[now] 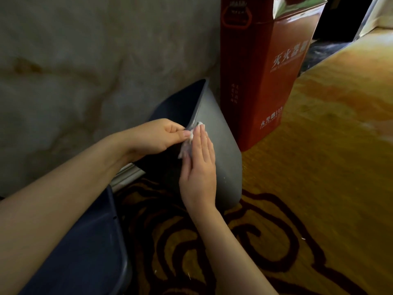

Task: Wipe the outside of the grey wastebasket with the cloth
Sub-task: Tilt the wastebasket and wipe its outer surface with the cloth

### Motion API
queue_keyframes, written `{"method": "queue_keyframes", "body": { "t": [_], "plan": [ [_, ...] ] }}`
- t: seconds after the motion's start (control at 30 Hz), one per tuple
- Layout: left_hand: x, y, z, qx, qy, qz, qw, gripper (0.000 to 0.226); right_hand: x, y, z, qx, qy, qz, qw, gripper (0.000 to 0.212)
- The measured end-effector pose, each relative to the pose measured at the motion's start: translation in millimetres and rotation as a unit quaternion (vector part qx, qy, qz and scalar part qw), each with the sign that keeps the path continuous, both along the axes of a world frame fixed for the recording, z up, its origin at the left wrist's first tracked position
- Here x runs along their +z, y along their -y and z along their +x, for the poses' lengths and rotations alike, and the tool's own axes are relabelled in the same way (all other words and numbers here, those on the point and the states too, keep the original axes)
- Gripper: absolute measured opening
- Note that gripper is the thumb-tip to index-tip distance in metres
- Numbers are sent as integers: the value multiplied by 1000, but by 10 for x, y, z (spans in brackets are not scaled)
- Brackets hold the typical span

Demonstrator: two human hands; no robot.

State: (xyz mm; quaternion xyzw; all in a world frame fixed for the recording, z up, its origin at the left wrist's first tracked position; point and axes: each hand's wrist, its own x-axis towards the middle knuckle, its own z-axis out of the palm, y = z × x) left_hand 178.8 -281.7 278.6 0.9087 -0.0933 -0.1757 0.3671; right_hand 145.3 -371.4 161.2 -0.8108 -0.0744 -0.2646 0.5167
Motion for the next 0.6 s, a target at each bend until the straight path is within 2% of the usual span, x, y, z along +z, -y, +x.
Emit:
{"method": "queue_keyframes", "body": {
  "t": [0.07,0.2,0.33,0.43,0.6],
  "plan": [
    [-21,-2,1,0,8,-7,1000,37,-174,104,-8,-2,-17,6,1000,53],
    [-62,9,-16,5,18,-19,1000,35,-704,393,-45,-37,-110,69,991,44],
    [-66,28,-26,16,38,-23,999,32,-1098,667,-115,-48,-185,56,980,45],
    [-71,62,-47,22,45,-41,998,32,-1180,715,-110,-48,-208,48,976,45],
    [-28,144,-55,51,56,-81,994,34,-1034,708,-49,-50,-232,111,965,44]
  ]
}}
